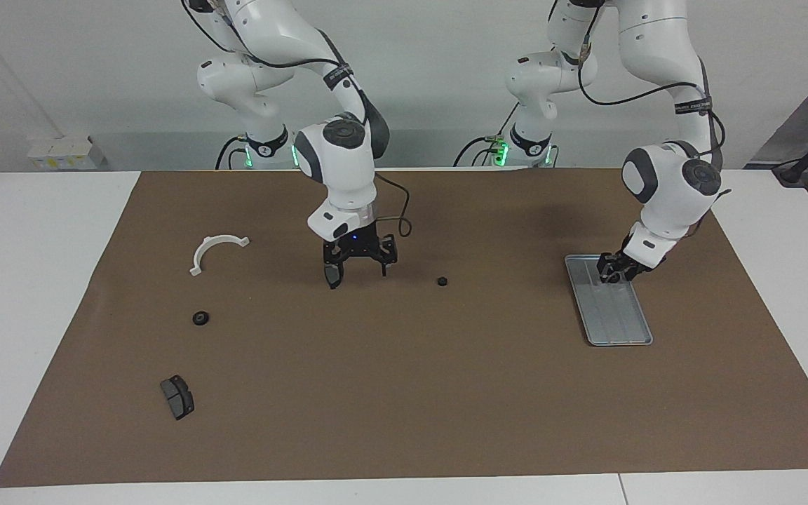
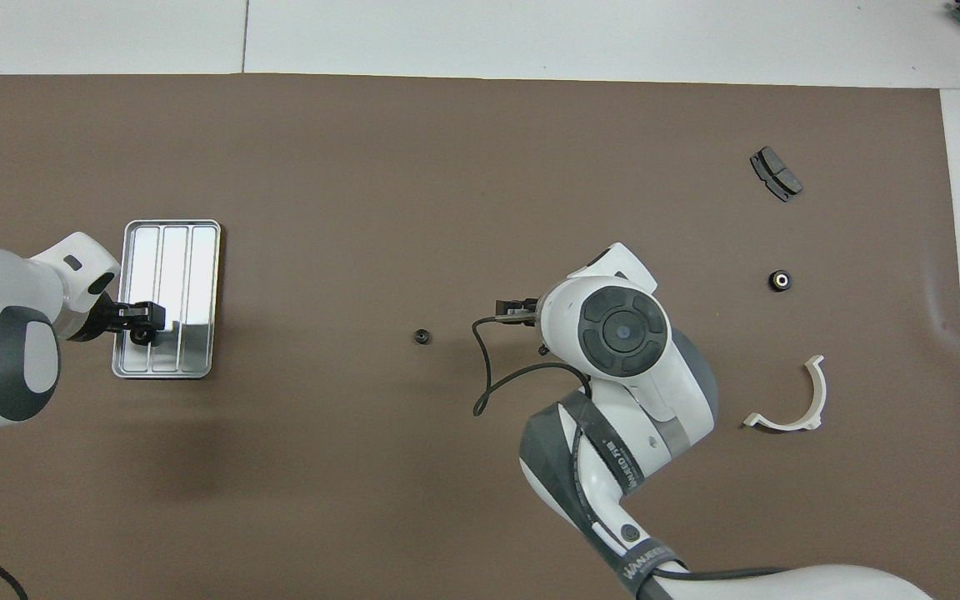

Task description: Place bearing gear from tray to pile

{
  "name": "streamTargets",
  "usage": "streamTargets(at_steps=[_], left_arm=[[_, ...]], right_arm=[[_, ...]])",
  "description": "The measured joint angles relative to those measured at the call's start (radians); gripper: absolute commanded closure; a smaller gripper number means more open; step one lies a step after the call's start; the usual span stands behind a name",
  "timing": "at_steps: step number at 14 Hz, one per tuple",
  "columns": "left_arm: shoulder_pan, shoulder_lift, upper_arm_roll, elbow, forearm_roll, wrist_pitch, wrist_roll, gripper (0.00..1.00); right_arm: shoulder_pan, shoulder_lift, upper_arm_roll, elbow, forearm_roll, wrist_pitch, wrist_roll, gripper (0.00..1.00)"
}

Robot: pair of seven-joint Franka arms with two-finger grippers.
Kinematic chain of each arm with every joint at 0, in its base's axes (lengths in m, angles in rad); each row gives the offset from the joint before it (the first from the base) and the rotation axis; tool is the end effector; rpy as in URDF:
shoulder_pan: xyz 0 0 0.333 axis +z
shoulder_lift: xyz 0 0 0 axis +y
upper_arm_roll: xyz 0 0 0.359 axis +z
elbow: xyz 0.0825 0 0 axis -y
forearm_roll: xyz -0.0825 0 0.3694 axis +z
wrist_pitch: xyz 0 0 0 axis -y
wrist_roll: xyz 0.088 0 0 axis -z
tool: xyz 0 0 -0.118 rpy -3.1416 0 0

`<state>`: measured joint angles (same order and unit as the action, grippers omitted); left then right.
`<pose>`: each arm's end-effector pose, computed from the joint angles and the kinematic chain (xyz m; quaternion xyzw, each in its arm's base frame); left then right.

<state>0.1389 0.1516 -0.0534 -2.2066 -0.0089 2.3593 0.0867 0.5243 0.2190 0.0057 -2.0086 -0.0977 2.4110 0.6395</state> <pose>0.5410 0.0467 0.3541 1.0000 0.0029 0.0013 0.0071 0.5266 0.3069 0.4054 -0.9950 0.0214 -0.0957 0.0212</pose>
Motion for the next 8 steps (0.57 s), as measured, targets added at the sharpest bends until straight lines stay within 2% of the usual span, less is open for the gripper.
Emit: streamTargets(at_steps=[4, 6, 8], left_arm=[[0.000, -0.001, 0.000, -0.016, 0.000, 0.018, 0.000, 0.43], [0.000, -0.002, 0.000, -0.029, 0.000, 0.031, 0.003, 0.50], [0.000, -0.003, 0.000, -0.033, 0.000, 0.037, 0.005, 0.62]], right_arm=[[0.062, 0.050, 0.001, 0.073, 0.042, 0.000, 0.010, 0.00], [0.112, 0.123, 0.002, 0.149, 0.041, 0.000, 0.083, 0.00], [0.153, 0.207, 0.002, 0.225, 0.041, 0.000, 0.124, 0.00]])
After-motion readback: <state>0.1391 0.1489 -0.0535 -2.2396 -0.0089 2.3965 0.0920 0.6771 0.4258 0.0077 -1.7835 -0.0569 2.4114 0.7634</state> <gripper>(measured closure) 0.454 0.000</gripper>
